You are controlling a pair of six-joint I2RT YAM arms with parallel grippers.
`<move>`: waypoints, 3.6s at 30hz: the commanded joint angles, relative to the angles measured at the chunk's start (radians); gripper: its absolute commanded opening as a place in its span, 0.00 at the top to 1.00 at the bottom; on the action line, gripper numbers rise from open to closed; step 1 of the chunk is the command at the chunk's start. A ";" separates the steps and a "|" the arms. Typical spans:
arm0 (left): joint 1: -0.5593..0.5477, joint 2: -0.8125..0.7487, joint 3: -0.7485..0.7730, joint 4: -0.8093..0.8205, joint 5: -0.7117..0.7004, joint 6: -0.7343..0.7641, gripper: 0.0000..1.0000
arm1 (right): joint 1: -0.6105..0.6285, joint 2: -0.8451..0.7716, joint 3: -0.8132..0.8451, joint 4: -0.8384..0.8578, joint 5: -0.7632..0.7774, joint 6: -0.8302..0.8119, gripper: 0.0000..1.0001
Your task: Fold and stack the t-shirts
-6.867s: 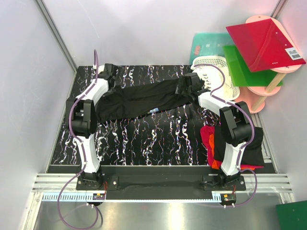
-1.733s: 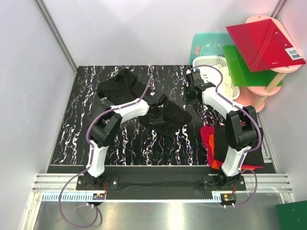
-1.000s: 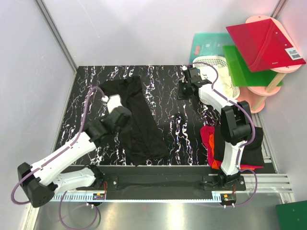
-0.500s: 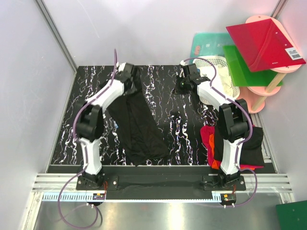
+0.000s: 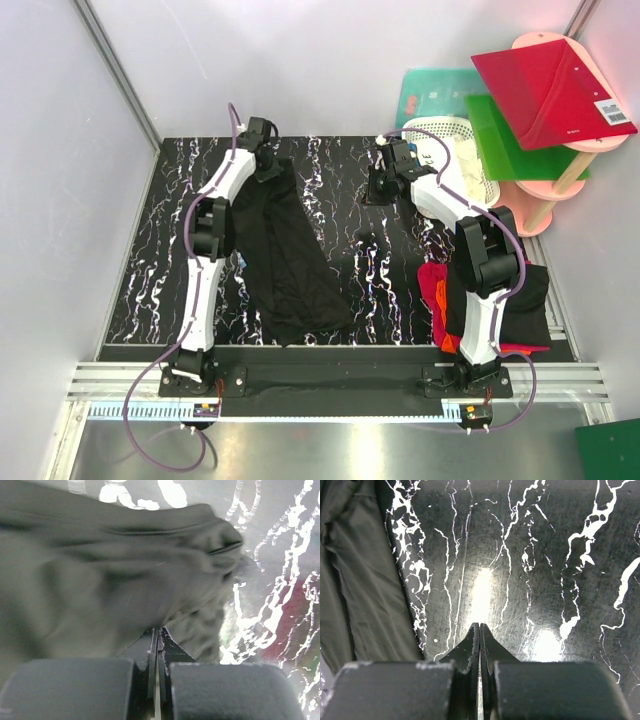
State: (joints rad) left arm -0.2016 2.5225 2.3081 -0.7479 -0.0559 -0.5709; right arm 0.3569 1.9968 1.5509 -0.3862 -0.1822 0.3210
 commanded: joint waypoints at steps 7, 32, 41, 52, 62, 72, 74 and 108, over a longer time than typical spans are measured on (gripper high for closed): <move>-0.120 0.131 0.123 -0.041 0.347 0.043 1.00 | -0.004 -0.085 -0.034 0.032 0.041 -0.028 1.00; -0.122 -0.993 -0.882 0.280 0.113 0.140 0.01 | 0.071 -0.379 -0.306 0.233 0.020 -0.022 0.35; -0.111 -1.209 -1.078 0.312 0.162 0.148 0.34 | 0.102 -0.032 -0.014 0.250 -0.020 -0.024 0.95; -0.105 -1.393 -1.266 0.278 0.151 0.141 1.00 | 0.103 0.283 0.348 0.221 -0.103 -0.011 1.00; -0.105 -1.377 -1.334 0.272 0.148 0.143 1.00 | 0.108 0.632 0.932 -0.168 -0.111 -0.011 1.00; -0.105 -1.292 -1.345 0.295 0.169 0.146 1.00 | 0.108 0.562 0.845 -0.192 -0.074 -0.025 1.00; -0.105 -1.278 -1.355 0.311 0.179 0.143 1.00 | 0.109 0.493 0.755 -0.142 -0.077 -0.036 1.00; -0.105 -1.278 -1.408 0.317 0.180 0.121 1.00 | 0.068 0.668 0.957 -0.252 0.127 -0.022 1.00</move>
State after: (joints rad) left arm -0.3122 1.2583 0.8898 -0.4622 0.1169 -0.4400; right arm 0.4469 2.6297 2.3951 -0.5835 -0.1608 0.2920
